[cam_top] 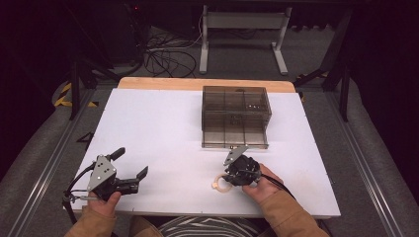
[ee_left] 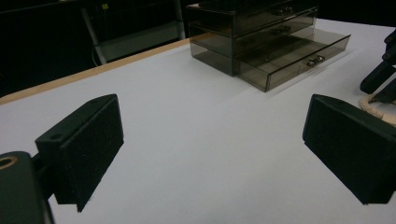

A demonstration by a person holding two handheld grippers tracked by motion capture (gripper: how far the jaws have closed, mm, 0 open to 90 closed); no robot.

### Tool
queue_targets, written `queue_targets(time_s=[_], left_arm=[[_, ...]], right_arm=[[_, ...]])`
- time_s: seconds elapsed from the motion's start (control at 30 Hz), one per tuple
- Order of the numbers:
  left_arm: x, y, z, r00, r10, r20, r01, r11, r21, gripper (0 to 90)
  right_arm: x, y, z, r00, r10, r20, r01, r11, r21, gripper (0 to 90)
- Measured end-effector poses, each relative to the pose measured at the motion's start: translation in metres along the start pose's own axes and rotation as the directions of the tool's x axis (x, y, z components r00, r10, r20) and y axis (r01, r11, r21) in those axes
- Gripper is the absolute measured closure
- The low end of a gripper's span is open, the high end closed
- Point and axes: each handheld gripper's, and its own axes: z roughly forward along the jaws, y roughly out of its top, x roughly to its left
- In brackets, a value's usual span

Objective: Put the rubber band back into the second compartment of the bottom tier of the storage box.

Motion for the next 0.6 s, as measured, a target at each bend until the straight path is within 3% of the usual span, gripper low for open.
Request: queue_targets(time_s=[0.17,0.6], left_arm=[[0.0002,0.0001,-0.0001,1.0000,0.002,0.001,-0.002,1.0000,-0.005,5.8],[0.0003,0.0002,-0.0004,1.0000,0.003,-0.001,-0.003,1.0000,-0.006,5.8]], right_arm=[[0.0004,0.0004,0.0016,1.0000,0.009,0.003,-0.009,1.000,0.007,82.9],[-0.0004,0.0001,0.0019,0.9997,0.024,-0.003,-0.024,1.000,0.004,84.7]])
